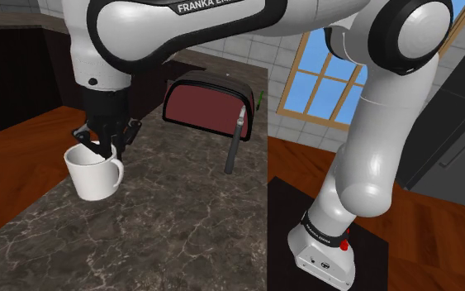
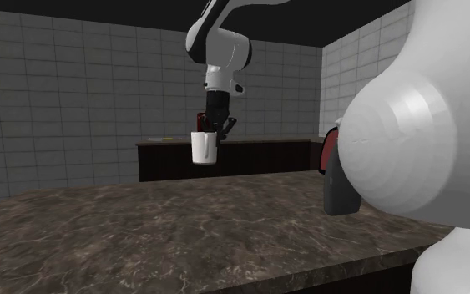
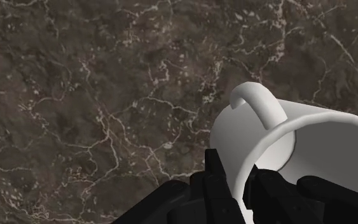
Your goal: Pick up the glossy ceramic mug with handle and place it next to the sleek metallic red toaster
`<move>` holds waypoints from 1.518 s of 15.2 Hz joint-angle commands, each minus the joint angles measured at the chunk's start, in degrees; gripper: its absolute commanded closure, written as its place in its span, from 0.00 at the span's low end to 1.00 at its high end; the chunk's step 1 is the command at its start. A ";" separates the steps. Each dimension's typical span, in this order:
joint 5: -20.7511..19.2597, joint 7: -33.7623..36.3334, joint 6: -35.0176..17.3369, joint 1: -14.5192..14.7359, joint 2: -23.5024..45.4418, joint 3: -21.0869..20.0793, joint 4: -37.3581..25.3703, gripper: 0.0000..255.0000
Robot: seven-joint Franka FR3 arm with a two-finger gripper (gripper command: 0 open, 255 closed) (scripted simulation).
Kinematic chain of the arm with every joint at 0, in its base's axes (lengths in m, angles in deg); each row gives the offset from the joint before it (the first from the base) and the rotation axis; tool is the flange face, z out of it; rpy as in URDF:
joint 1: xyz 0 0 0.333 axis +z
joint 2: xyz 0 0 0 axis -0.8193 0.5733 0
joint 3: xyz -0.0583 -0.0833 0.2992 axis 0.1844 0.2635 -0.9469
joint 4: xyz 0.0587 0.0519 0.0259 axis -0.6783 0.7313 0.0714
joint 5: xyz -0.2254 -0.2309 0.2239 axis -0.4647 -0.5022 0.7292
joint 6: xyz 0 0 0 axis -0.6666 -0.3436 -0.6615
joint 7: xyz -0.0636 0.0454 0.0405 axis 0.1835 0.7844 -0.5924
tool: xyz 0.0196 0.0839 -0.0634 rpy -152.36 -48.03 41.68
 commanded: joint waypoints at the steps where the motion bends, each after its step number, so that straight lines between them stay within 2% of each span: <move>1: 0.21 -0.20 1.68 -0.15 -0.47 0.02 -1.24 1.00; 23: 0.35 0.68 18.49 0.16 -1.00 -0.29 -17.61 1.00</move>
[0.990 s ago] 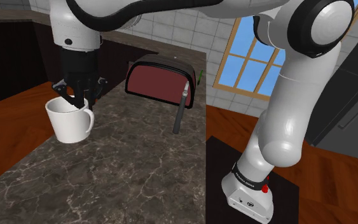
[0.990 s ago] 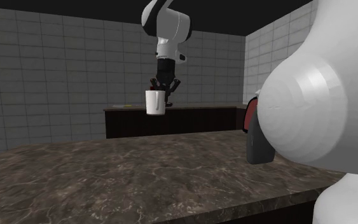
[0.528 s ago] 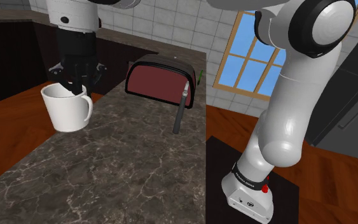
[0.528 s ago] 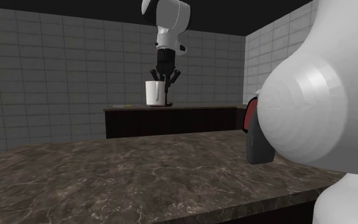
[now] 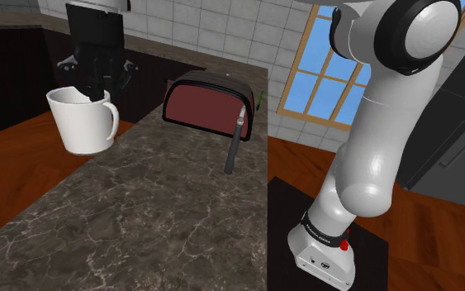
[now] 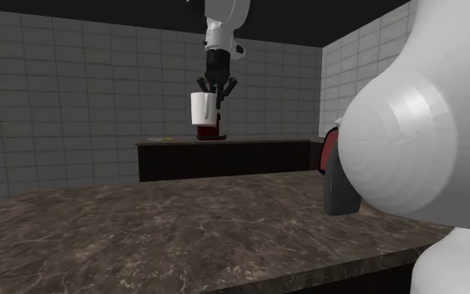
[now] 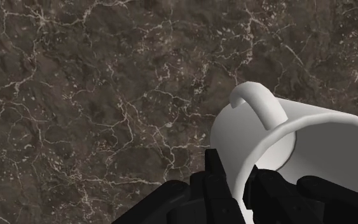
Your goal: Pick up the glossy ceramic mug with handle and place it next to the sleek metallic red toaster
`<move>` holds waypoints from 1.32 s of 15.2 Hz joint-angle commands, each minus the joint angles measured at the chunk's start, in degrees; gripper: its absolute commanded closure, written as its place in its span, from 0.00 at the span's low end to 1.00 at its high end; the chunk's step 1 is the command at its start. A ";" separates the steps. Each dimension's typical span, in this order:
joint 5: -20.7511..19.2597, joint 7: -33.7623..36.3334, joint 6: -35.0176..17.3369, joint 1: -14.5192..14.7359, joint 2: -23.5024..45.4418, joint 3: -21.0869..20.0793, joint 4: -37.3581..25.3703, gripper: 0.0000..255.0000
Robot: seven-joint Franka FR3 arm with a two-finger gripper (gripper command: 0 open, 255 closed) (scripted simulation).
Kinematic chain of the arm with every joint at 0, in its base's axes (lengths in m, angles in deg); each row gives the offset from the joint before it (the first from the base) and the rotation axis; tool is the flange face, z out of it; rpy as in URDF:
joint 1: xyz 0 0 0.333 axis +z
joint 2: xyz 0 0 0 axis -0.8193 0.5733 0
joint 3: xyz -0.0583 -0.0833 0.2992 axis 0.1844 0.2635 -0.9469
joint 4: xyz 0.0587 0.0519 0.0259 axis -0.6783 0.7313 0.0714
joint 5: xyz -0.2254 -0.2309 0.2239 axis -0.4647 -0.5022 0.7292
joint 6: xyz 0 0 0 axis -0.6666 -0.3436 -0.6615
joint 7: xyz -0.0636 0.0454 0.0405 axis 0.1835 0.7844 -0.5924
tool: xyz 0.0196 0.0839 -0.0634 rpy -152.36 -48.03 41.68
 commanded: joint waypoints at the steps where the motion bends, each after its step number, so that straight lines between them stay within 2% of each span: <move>1: -0.21 0.21 1.65 0.14 0.47 -0.05 -2.07 1.00; 16: -2.50 2.26 15.30 2.21 5.48 -0.61 -20.40 1.00; 17: -2.51 2.27 15.37 2.23 5.51 -0.60 -20.49 1.00; 20: -0.06 -2.40 13.92 -1.78 0.32 0.88 -14.03 1.00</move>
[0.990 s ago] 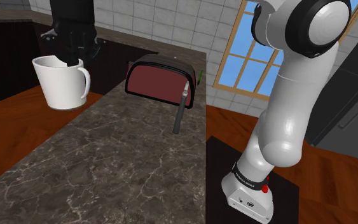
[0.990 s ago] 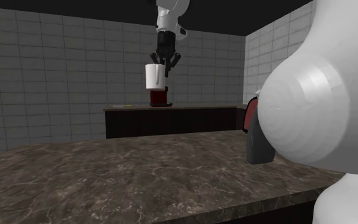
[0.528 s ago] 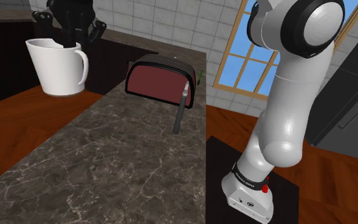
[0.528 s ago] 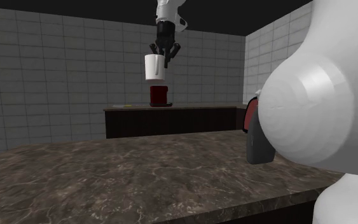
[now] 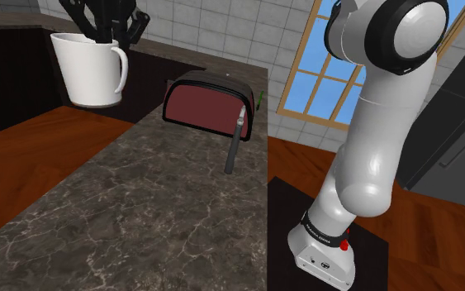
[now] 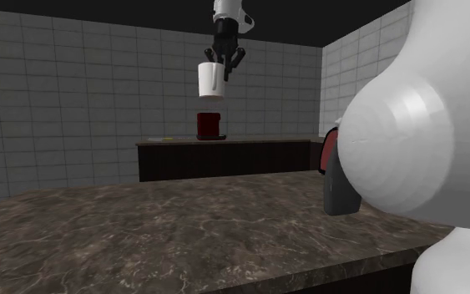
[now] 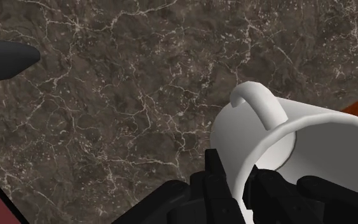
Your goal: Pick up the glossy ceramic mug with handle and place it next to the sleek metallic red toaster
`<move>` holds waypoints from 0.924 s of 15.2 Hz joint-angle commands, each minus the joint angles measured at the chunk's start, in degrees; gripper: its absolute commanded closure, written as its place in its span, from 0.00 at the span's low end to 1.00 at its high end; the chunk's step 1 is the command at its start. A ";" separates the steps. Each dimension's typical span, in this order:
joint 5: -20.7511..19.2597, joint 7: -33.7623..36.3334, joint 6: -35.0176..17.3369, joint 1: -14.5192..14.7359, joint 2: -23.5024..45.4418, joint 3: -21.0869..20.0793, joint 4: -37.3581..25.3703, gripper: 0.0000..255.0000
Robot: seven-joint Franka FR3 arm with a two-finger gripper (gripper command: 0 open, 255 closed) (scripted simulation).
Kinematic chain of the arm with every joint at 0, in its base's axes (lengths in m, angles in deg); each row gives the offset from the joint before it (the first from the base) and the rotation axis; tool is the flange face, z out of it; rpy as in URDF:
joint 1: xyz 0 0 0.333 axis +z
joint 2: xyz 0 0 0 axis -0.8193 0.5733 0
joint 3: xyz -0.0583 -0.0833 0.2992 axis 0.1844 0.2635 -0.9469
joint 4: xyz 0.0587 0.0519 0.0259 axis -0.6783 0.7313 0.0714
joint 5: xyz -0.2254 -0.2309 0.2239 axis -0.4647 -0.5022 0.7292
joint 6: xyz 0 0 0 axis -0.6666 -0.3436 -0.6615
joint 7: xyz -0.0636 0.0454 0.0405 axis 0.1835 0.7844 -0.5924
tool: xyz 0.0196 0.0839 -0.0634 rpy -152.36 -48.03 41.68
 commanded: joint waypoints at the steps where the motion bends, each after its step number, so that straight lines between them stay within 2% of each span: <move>1: 1.40 -3.09 -0.48 -2.34 -3.04 1.08 3.41 1.00; 7: 4.16 -12.55 -1.39 -7.96 -10.32 5.36 11.73 1.00; 14: 4.97 -23.18 -1.24 -12.96 -15.28 10.98 17.18 1.00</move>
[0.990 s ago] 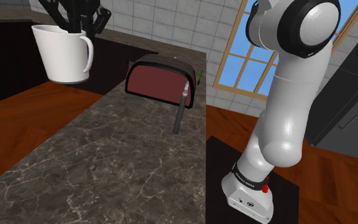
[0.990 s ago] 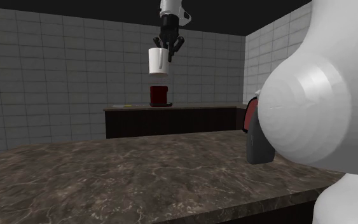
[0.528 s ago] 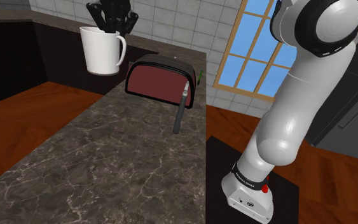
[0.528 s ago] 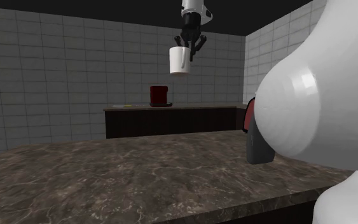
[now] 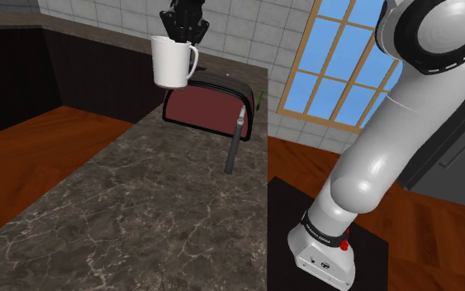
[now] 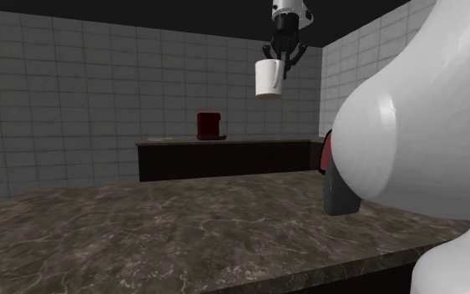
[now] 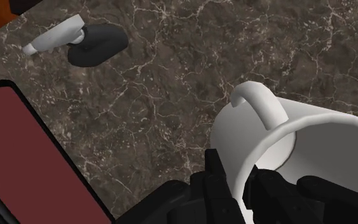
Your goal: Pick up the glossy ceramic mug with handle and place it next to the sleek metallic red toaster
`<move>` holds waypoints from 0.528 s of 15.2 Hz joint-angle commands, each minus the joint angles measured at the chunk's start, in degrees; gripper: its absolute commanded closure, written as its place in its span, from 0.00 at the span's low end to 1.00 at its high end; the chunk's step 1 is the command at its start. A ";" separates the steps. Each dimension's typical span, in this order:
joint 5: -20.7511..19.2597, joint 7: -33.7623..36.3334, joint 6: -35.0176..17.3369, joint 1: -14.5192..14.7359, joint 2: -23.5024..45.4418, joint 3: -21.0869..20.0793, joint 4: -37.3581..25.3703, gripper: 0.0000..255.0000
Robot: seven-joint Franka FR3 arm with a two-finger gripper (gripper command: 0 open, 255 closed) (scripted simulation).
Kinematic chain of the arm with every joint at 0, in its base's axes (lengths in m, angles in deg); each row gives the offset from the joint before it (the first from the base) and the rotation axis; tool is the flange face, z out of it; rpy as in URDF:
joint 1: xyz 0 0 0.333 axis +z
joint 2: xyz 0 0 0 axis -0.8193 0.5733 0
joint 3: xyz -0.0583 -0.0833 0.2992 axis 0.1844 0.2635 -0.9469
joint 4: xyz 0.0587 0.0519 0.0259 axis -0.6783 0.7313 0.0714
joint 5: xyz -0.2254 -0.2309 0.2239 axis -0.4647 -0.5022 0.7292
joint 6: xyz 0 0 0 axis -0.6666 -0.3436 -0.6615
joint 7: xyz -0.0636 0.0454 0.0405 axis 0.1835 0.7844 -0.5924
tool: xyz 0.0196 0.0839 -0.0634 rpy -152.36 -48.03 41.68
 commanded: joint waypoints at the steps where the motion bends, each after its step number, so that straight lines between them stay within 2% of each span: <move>1: 0.04 -3.15 0.12 -1.37 -1.19 1.65 1.26 1.00; 3: -0.15 -6.32 0.30 -2.77 -1.89 3.40 2.02 1.00; 8: 0.08 -6.78 -3.82 -2.76 -3.23 3.47 7.48 1.00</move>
